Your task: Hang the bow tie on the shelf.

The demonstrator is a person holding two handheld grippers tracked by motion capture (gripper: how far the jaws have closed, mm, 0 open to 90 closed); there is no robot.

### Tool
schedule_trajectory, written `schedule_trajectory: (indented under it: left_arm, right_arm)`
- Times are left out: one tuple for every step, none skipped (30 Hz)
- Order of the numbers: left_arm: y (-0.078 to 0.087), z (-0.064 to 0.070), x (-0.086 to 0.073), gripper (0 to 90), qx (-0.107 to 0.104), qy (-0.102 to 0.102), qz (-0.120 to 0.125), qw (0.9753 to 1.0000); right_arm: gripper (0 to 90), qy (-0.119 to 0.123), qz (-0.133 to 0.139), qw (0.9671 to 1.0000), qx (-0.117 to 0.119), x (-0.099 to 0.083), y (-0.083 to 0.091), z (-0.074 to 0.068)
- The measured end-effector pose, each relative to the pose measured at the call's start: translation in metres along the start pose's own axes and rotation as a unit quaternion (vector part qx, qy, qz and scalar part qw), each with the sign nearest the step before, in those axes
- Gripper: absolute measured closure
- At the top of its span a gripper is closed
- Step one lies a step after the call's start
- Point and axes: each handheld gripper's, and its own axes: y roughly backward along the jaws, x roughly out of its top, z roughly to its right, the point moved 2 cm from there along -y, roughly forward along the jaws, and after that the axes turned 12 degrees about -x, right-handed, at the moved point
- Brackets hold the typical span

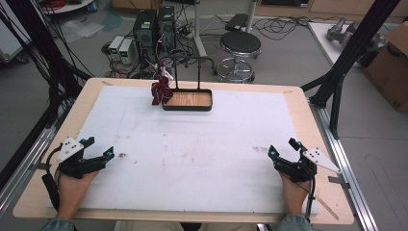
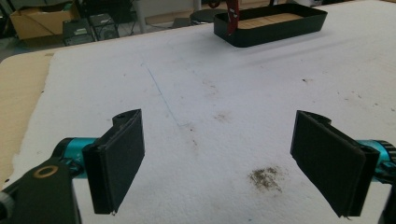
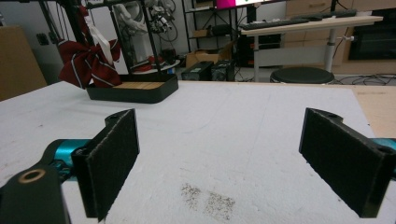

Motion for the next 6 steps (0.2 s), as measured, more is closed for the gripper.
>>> schedule_trajectory:
  left_arm:
    - [-0.0001,-0.0001,-0.0001,18.0,0.0,-0.001,0.0,1.0]
    - [-0.0001,-0.0001,-0.0001,18.0,-0.001,0.0,0.0,1.0]
    - [-0.0002,-0.0001,-0.0002,18.0,0.0,0.001,0.0,1.0]
    - [-0.0002,-0.0003,-0.0003,18.0,0.001,0.0,-0.001,1.0]
    - [-0.0004,-0.0002,-0.0005,18.0,0.001,0.001,-0.001,1.0]
    - [-0.0008,-0.0004,-0.0007,18.0,0.001,0.002,-0.002,1.0]
  right_arm:
    - [11.3,-0.002,-0.002,1.0,0.0,-0.0001,0.0002,-0.0002]
    - [11.3,0.0,0.0,1.0,0.0,0.0,-0.0001,-0.0001]
    - [11.3,0.001,0.001,1.0,0.001,0.0,-0.0002,-0.0001]
    - [11.3,0.002,0.002,1.0,0.001,0.0001,-0.0002,0.0]
    - [11.3,0.003,0.002,1.0,0.001,0.0001,-0.0003,0.0001]
    - [11.3,0.003,0.002,1.0,0.001,0.0001,-0.0002,0.0]
